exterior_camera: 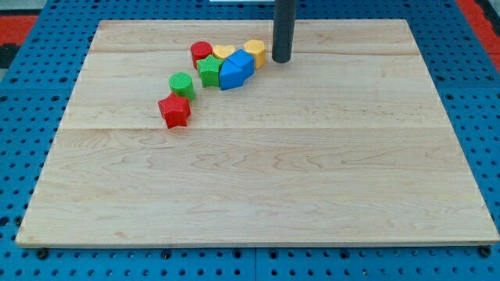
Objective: Touch the top right side of the yellow hexagon
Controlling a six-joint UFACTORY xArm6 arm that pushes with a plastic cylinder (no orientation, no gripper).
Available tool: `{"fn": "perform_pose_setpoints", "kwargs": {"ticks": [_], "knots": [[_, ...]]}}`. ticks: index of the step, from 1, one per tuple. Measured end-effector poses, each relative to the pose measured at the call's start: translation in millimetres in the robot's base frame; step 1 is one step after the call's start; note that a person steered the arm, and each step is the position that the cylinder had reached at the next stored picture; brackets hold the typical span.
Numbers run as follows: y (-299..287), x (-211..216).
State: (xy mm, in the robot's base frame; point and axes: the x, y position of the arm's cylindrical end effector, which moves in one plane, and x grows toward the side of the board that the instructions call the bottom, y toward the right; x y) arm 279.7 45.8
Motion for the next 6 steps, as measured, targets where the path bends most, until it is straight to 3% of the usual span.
{"fn": "perform_pose_setpoints", "kwargs": {"ticks": [2, 3, 4, 5, 6], "knots": [[-7.4, -10.9], [15.5, -17.7], [34.2, 39.8], [-3.5, 94.7], [-33.0, 111.6]]}}
